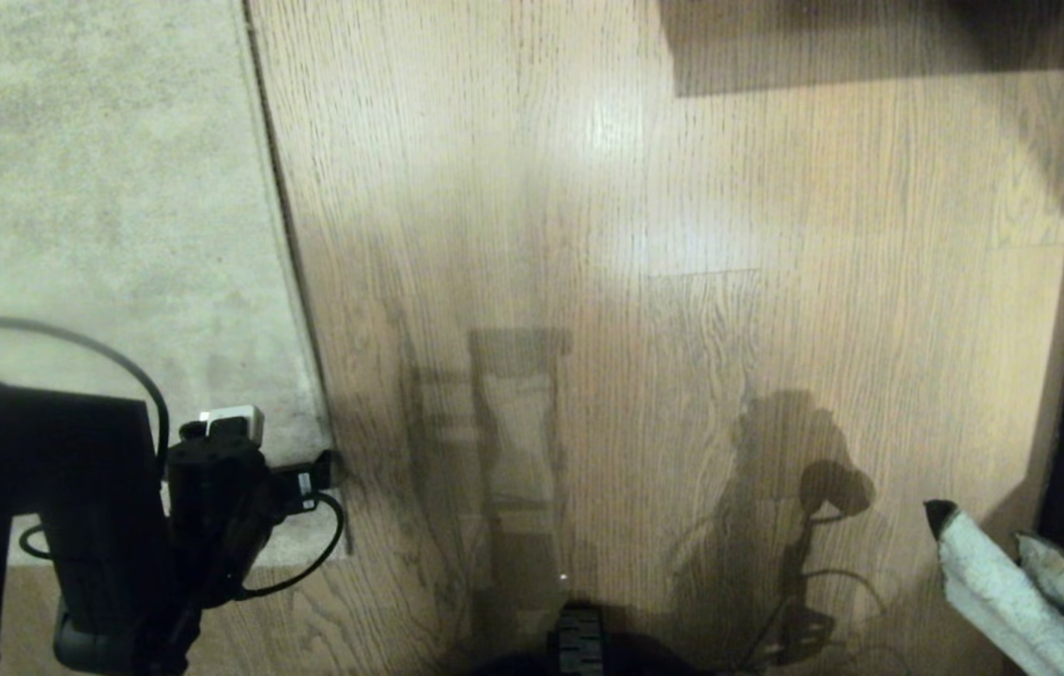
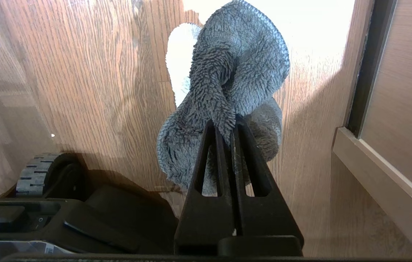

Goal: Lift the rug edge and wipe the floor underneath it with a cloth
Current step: Lift up the carpet

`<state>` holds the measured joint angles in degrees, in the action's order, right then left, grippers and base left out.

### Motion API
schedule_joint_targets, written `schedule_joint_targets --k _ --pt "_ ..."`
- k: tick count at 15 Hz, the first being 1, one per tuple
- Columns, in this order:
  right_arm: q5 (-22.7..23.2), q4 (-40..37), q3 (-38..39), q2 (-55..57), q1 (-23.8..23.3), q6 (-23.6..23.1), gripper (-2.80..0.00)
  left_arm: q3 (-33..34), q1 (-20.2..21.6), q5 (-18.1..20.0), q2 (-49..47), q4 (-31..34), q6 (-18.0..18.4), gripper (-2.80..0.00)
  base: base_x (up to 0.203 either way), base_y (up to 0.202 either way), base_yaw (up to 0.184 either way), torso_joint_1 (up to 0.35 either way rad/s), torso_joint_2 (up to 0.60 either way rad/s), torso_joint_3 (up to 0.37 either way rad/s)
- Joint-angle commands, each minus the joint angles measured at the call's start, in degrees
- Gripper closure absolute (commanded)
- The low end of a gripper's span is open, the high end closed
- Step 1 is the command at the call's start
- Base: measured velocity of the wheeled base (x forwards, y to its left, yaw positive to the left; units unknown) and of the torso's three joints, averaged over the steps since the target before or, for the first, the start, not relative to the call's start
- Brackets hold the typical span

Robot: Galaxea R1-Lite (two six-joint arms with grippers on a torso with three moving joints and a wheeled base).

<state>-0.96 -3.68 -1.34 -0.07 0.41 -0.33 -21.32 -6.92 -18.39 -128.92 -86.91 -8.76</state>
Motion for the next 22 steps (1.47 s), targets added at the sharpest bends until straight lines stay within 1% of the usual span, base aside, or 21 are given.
schedule_joint_targets --k 1,4,9,10,13,17,20,22 --pt "0.00 -0.01 -0.06 0.07 0.02 -0.02 0.00 0.13 -2.51 -1.26 0.07 -3.05 -2.17 -2.80 0.000 0.000 0.000 0.000 0.00 0.000" --pt "0.00 -0.01 -0.04 0.07 0.02 -0.02 0.00 0.05 -3.63 -1.83 0.07 -3.05 -2.65 -2.80 0.000 0.000 0.000 0.000 0.00 0.000" --pt "0.00 -0.01 0.02 0.07 0.02 -0.02 0.00 0.06 -2.91 -2.27 -0.54 -3.05 -2.30 -2.80 0.000 0.000 0.000 0.000 0.00 0.000" --pt "0.00 -0.01 0.02 0.07 0.02 -0.02 0.00 0.33 -2.10 -2.27 -0.46 -3.05 -1.93 -2.80 0.000 0.000 0.000 0.000 0.00 0.000" --pt "0.00 -0.01 0.02 0.07 0.02 -0.02 0.00 0.58 0.90 -2.21 -0.46 -3.05 0.66 -2.80 0.000 0.000 0.000 0.000 0.00 0.000" --pt "0.00 -0.01 0.02 0.07 0.02 -0.02 0.00 0.54 4.83 -2.02 -0.51 -3.05 2.85 -2.80 0.000 0.000 0.000 0.000 0.00 0.000" --pt "0.00 -0.01 0.02 0.07 0.02 -0.02 0.00 0.86 6.67 -2.01 0.06 -3.05 3.48 -2.80 0.000 0.000 0.000 0.000 0.00 0.000" --pt "0.00 -0.01 0.01 0.07 0.02 -0.02 0.00 1.70 8.05 -2.01 1.19 -3.05 5.00 -2.80 0.000 0.000 0.000 0.000 0.00 0.000"
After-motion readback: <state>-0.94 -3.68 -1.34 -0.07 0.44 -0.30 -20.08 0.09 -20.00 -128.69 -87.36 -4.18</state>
